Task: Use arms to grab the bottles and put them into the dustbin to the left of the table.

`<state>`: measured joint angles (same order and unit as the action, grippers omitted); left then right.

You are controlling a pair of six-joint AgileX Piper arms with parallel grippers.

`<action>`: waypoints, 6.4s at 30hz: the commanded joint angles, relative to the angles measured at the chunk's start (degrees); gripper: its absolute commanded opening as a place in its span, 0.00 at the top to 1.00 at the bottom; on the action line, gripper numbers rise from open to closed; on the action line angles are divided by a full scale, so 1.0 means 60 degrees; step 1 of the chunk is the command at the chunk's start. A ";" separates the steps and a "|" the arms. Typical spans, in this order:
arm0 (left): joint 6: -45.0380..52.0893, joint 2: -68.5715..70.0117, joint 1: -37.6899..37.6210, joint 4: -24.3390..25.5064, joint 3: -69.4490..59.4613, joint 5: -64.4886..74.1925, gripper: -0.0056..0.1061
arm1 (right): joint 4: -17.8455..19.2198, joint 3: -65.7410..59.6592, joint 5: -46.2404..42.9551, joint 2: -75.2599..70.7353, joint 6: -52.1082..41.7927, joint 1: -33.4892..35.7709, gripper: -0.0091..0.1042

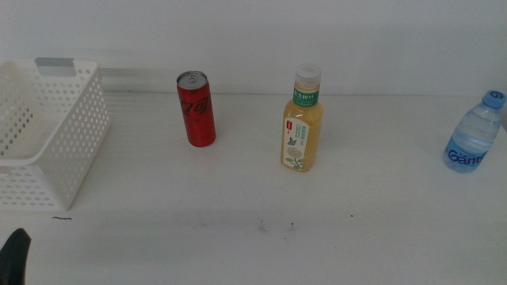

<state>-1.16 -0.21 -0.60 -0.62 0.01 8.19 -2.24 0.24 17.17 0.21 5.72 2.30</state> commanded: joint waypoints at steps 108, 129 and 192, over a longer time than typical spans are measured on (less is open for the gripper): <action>-0.1647 -2.1601 -0.1892 0.2342 1.0718 -0.9518 0.11 | 0.0023 -0.0039 -0.0081 -0.0035 -0.0037 -0.0047 0.31; -0.1536 -2.1815 -0.1909 0.2326 1.1188 -0.9645 0.31 | 0.0023 -0.0039 -0.0081 -0.0035 -0.0037 -0.0047 0.31; 0.5460 -1.9714 0.3403 -0.2124 1.6043 0.7022 0.42 | 0.0023 -0.0039 -0.0081 -0.0035 -0.0037 -0.0047 0.31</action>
<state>31.77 -118.49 19.77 -12.37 95.41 51.81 -2.24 0.24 17.17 0.21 5.72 2.30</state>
